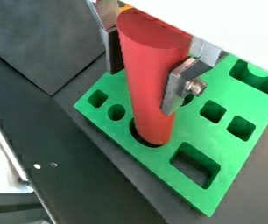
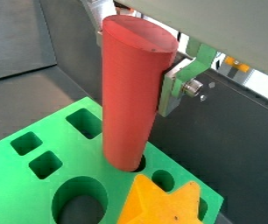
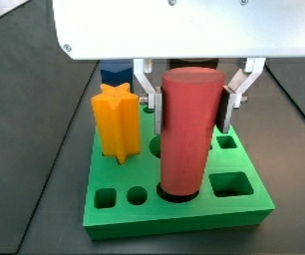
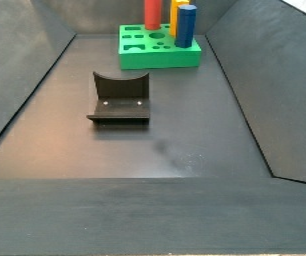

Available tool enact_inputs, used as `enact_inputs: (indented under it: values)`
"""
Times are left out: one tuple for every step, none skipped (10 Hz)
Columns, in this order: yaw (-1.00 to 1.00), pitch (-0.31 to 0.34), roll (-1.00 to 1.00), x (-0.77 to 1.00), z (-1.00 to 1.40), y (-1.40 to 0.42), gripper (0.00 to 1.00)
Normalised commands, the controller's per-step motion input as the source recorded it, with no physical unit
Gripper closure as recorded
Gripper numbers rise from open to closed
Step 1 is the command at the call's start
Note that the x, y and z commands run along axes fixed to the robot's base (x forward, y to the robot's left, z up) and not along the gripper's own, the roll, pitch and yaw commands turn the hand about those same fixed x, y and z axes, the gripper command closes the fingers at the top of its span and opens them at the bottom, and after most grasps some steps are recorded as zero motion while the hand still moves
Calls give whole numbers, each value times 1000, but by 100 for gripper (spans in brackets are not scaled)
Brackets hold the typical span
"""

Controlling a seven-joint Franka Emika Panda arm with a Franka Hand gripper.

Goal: Pick up the oval object. Move up. Move to above the board. Insert the oval object.
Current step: Insert the oval object.

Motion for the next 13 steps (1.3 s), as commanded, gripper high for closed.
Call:
enact_inputs:
  values:
    - [0, -36, 0, -97, -37, -146, 100]
    - [0, -53, 0, -29, -94, -317, 100]
    - [0, -64, -17, 0, -129, -300, 100]
    - [49, -24, -34, 34, -111, -83, 100]
    - [51, 0, -11, 157, -189, 9, 100]
    - [49, 0, 0, 203, -229, 169, 100]
    - [46, 0, 0, 129, -206, 174, 100]
    - [37, 0, 0, 51, -189, 140, 100]
    - [51, -20, 44, 6, -309, 109, 100]
    - [123, 0, 70, 51, -251, 197, 100]
    - [0, 0, 0, 0, -57, 200, 100]
    - [0, 0, -77, -109, 0, 289, 100]
    - [0, -6, -114, -263, 29, 257, 100]
